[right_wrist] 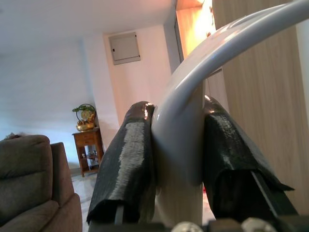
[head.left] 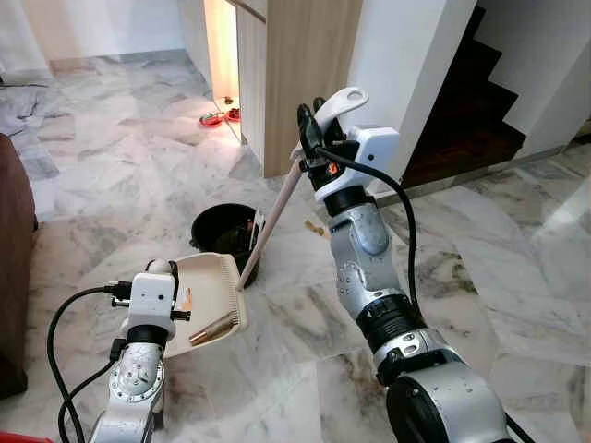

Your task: Sweep floor

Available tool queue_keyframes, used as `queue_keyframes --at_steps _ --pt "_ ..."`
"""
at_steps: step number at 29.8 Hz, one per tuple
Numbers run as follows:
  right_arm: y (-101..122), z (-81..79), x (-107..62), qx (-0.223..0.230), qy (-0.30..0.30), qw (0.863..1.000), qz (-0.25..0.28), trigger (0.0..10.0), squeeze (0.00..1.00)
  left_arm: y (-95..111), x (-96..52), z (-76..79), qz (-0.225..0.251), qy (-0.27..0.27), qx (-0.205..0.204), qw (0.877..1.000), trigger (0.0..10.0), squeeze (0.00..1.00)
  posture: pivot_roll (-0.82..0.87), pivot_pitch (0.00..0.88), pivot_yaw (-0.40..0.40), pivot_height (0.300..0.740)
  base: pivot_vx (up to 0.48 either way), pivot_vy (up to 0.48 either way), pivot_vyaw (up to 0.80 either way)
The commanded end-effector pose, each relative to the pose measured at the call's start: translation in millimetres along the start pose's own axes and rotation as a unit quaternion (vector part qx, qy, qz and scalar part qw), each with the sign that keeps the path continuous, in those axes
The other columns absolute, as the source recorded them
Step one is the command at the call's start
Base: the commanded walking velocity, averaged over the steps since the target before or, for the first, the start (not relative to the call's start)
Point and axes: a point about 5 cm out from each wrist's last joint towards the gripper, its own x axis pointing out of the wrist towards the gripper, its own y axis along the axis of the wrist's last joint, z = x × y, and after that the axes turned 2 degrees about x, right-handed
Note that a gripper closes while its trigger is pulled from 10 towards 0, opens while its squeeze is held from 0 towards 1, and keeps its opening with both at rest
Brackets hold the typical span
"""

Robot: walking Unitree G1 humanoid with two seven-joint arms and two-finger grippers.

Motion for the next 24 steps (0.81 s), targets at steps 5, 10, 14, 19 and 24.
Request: queue_keyframes --at_steps 5,10,14,19,24 --pt "10.3 -20.5 13.1 0.03 0.014 0.999 0.034 10.0 0.0 7.2 2.0 -1.8 0.025 0.006 0.006 1.0 10.0 0.0 0.19 0.0 -0.115 0.74 0.292 0.0 0.0" --pt "10.3 -20.5 13.1 0.03 0.014 0.999 0.034 10.0 0.0 7.2 2.0 -1.8 0.025 0.006 0.006 1.0 10.0 0.0 0.19 0.0 -0.115 0.74 0.292 0.0 0.0" --pt "10.3 -20.5 13.1 0.03 0.014 0.999 0.034 10.0 0.0 7.2 2.0 -1.8 0.025 0.006 0.006 1.0 10.0 0.0 0.19 0.0 -0.115 0.74 0.292 0.0 0.0" --pt "10.3 -20.5 13.1 0.03 0.014 0.999 0.034 10.0 0.0 7.2 2.0 -1.8 0.025 0.006 0.006 1.0 10.0 0.0 0.19 0.0 -0.115 0.74 0.292 0.0 0.0" --pt "10.3 -20.5 13.1 0.03 0.014 0.999 0.034 10.0 0.0 7.2 2.0 -1.8 0.025 0.006 0.006 1.0 10.0 0.0 0.19 0.0 -0.115 0.74 0.292 0.0 0.0"
